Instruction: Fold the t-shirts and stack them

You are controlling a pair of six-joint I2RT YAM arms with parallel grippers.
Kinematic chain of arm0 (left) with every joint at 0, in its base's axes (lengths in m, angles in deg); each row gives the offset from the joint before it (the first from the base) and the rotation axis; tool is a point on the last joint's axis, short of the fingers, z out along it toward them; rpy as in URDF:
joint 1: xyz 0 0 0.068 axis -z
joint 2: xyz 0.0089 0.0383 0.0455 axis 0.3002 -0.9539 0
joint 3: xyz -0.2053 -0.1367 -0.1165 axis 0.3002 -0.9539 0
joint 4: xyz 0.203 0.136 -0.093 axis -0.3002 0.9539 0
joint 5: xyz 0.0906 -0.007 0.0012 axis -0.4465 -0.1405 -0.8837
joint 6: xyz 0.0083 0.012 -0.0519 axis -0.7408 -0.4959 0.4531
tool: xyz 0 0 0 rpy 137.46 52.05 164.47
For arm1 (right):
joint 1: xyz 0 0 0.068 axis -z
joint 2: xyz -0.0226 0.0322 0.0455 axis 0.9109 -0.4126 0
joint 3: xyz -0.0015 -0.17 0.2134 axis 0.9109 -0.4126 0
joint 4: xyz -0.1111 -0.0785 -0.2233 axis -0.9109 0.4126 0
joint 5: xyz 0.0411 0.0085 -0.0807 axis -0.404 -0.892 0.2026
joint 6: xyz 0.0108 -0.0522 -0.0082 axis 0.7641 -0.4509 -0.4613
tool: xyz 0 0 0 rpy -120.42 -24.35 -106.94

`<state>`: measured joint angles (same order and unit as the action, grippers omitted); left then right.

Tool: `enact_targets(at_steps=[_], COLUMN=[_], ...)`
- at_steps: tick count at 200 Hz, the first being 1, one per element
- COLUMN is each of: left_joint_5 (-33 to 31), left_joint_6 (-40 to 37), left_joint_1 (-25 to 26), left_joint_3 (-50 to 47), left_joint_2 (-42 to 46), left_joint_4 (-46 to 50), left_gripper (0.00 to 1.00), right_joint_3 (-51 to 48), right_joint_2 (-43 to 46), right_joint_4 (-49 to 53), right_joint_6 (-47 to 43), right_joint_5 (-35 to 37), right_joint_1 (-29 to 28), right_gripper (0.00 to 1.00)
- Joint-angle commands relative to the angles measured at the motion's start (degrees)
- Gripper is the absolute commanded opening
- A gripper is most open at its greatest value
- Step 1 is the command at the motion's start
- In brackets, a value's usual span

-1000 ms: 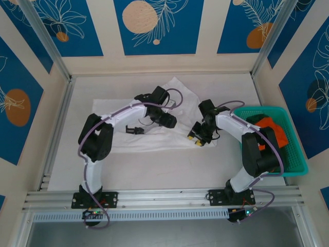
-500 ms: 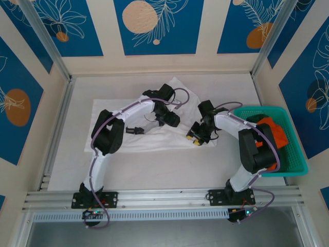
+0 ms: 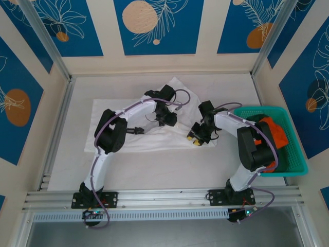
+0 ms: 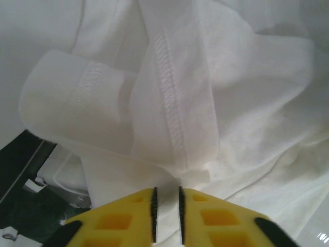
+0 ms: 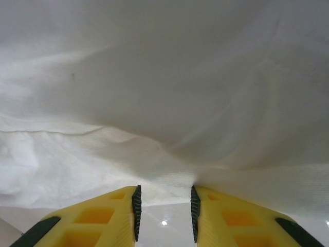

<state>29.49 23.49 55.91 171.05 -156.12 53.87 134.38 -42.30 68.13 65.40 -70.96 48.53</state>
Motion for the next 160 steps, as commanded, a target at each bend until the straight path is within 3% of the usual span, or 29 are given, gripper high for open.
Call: enact_targets(at_steps=[1,10,40,49,54,81,96,134,160], left_joint_5=[0.58,0.57,0.70,0.92,1.12,4.22,6.34,6.06,5.15], left_joint_6=[-0.65,-0.86,-1.48,-1.72,-1.98,-3.96,-4.81,-5.13,-5.38], left_joint_1=[0.24,0.24,0.15,0.19,0.15,-0.20,-0.23,-0.24,-0.29], left_joint_3=[1.82,1.82,2.01,2.11,1.96,0.84,0.66,2.15,1.91], left_joint_2=[-1.16,-1.12,-0.95,-0.74,-0.60,0.50,0.35,-2.13,-2.82], left_joint_4=[1.64,1.70,2.06,2.40,2.48,2.17,2.10,3.04,3.22], left_gripper=[0.08,0.00,0.00,0.22,0.28,0.48,0.54,0.57,0.49], right_joint_3=[-0.92,-1.03,-1.29,-1.25,-1.29,-1.46,-1.47,-1.38,-1.25], right_joint_2=[-0.72,-0.65,-0.72,-0.79,-0.81,-0.62,-0.56,-0.82,-0.87], right_joint_4=[1.05,1.11,1.20,1.20,1.20,1.20,1.20,1.29,1.47], right_joint_6=[-0.97,-0.91,-0.89,-0.89,-0.91,-0.94,-0.92,-1.08,-1.34], right_joint_5=[-0.89,-0.80,-0.74,-0.82,-0.86,-0.95,-1.05,-1.14,-1.14], right_joint_1=[0.32,0.33,0.51,0.59,0.58,0.80,0.88,1.05,1.04], right_gripper=[0.34,0.34,0.33,0.33,0.33,0.34,0.34,0.33,0.33])
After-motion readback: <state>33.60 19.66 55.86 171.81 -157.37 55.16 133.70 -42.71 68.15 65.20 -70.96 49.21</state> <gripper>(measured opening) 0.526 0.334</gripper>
